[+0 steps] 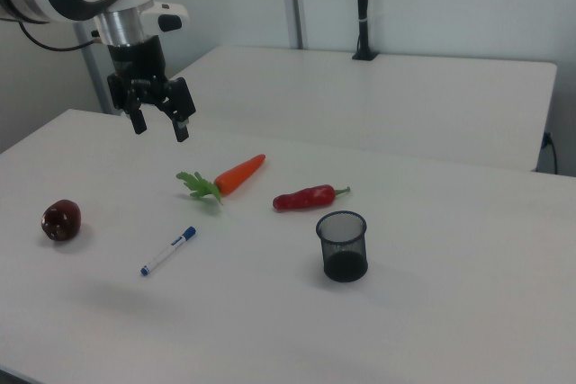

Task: Place marker
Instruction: 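Move the gripper down over the white blue-capped marker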

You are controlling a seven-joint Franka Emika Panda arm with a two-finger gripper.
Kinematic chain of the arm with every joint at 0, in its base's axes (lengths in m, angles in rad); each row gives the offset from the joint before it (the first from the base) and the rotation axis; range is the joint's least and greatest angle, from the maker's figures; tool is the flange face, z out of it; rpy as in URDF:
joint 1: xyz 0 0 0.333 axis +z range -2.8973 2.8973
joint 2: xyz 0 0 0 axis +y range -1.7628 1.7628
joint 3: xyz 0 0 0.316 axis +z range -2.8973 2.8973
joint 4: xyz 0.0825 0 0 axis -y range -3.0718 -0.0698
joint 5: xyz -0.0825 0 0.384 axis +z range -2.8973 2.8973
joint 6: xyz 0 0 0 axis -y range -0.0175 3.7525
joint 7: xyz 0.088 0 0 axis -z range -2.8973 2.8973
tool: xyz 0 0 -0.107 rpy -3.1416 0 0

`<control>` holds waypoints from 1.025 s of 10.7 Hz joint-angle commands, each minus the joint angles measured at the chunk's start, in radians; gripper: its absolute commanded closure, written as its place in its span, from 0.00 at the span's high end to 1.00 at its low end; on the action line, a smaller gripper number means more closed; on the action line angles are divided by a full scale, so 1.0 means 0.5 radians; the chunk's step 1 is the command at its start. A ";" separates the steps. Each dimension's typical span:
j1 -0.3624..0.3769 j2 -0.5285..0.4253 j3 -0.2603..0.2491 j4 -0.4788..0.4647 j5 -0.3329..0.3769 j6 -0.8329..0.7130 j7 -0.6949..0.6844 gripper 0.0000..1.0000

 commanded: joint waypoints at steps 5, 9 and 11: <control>0.056 -0.008 -0.010 -0.055 -0.020 0.033 0.040 1.00; 0.181 0.108 -0.010 -0.128 -0.020 0.161 0.183 1.00; 0.230 0.148 -0.010 -0.233 -0.020 0.275 0.214 1.00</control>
